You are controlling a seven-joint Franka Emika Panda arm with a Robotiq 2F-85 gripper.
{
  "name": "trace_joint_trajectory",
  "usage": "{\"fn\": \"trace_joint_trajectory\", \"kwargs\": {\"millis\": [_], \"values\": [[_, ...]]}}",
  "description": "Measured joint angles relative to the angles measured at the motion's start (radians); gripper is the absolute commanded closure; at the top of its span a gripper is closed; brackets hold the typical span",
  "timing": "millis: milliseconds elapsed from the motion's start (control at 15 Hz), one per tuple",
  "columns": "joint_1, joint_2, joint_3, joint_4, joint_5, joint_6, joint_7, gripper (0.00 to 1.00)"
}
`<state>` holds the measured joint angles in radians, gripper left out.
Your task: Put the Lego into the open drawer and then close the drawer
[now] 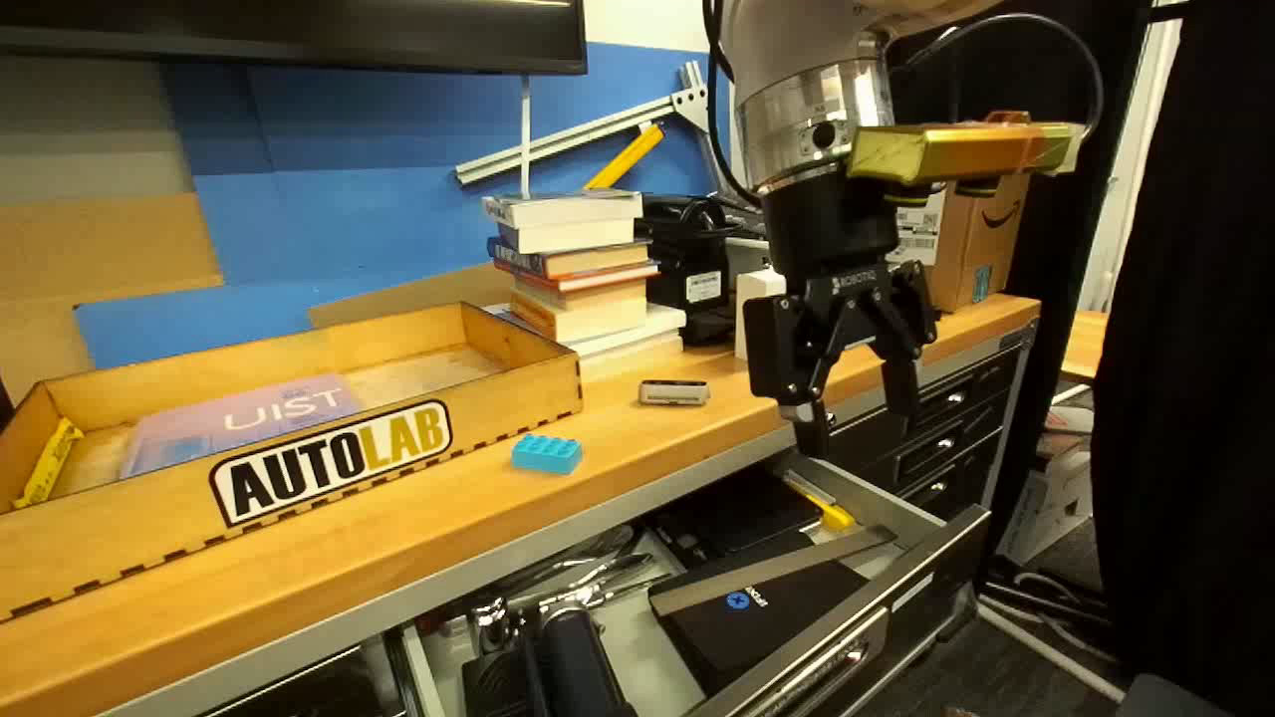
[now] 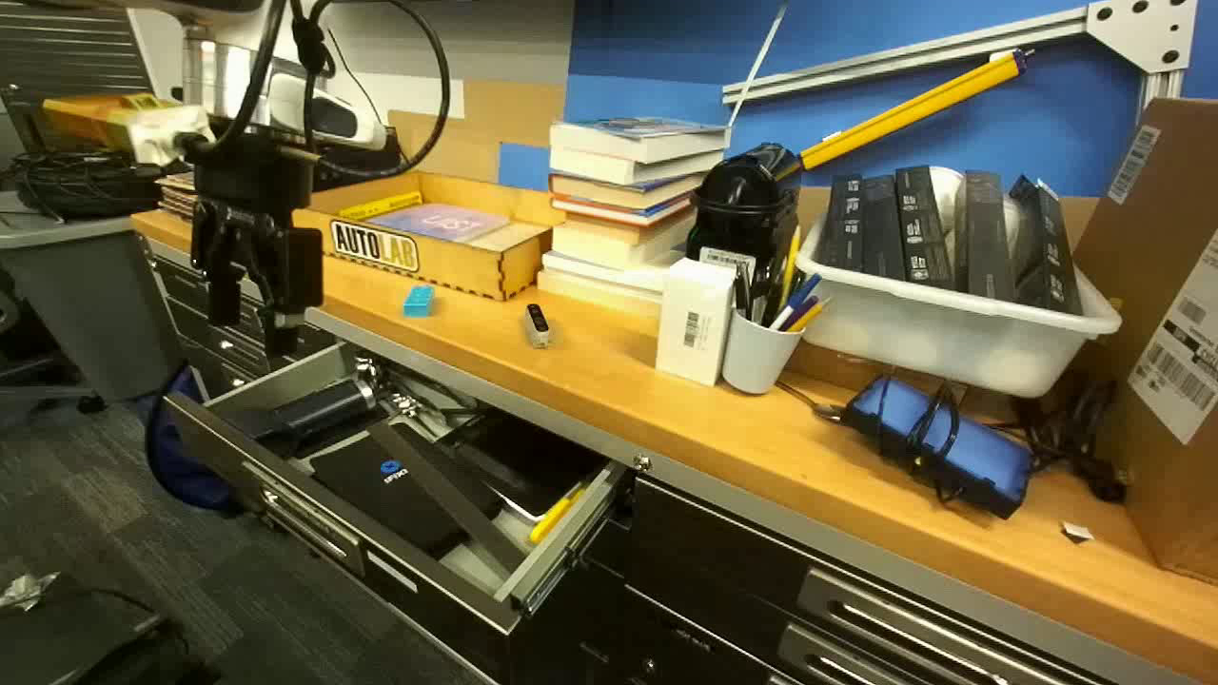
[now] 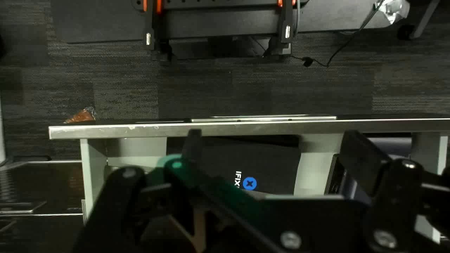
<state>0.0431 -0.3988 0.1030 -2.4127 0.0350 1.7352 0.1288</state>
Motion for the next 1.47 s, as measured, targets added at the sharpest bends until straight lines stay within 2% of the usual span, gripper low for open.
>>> {"fn": "trace_joint_trajectory", "kwargs": {"millis": [467, 600, 1000, 1267, 1467], "values": [[0.000, 0.005, 0.000, 0.014, -0.014, 0.006, 0.006, 0.00], [-0.001, 0.042, -0.003, 0.053, -0.031, 0.028, 0.005, 0.00], [0.000, 0.361, -0.003, 0.339, -0.054, 0.139, -0.101, 0.00], [0.020, 0.572, 0.004, 0.540, -0.050, 0.153, -0.232, 0.00], [0.037, 0.672, 0.018, 0.633, -0.050, 0.155, -0.292, 0.00]]}}
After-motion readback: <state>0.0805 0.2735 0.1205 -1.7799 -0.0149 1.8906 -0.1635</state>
